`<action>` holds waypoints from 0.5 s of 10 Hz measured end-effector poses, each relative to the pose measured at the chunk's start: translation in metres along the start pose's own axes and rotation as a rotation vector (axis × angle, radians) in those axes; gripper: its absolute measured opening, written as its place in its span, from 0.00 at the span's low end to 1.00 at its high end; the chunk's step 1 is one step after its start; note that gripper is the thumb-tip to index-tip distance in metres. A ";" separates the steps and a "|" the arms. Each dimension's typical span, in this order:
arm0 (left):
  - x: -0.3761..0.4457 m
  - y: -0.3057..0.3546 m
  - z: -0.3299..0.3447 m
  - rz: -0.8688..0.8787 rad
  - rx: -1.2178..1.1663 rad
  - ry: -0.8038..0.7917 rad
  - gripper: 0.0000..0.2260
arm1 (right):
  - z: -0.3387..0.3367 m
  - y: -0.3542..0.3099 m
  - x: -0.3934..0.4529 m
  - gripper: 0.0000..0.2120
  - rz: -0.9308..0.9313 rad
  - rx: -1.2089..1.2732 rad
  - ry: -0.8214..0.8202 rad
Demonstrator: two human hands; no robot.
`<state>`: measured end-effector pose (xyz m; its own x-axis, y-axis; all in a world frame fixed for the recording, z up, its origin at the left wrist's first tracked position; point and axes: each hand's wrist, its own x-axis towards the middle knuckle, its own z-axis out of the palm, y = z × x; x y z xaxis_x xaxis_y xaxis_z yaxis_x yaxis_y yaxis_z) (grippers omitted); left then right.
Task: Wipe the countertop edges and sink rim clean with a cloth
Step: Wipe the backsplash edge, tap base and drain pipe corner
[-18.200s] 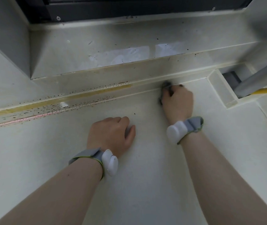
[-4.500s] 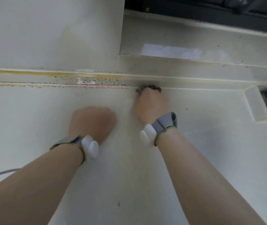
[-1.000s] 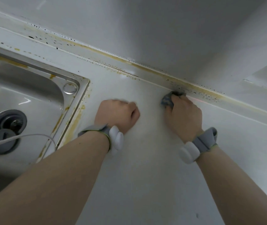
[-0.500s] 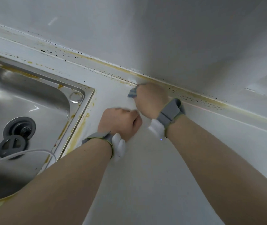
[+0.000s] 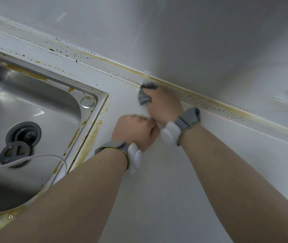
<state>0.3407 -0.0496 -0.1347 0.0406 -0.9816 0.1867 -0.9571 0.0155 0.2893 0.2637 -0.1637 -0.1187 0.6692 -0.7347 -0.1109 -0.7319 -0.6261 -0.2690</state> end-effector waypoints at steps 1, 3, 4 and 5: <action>-0.006 0.004 -0.017 -0.348 -0.252 -0.261 0.11 | 0.002 -0.033 0.030 0.12 0.024 -0.065 -0.026; -0.004 0.003 -0.014 -0.085 -0.044 -0.250 0.10 | 0.013 -0.020 0.012 0.11 0.106 0.024 0.035; -0.001 0.001 -0.005 0.027 0.083 -0.120 0.15 | 0.007 0.012 -0.034 0.12 0.283 -0.003 0.123; -0.004 -0.004 0.007 0.053 0.118 0.002 0.17 | -0.003 0.050 -0.088 0.13 0.412 -0.103 0.204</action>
<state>0.3421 -0.0469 -0.1434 -0.0105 -0.9797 0.2003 -0.9850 0.0447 0.1669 0.1680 -0.1311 -0.1192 0.2889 -0.9573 0.0043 -0.9472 -0.2865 -0.1440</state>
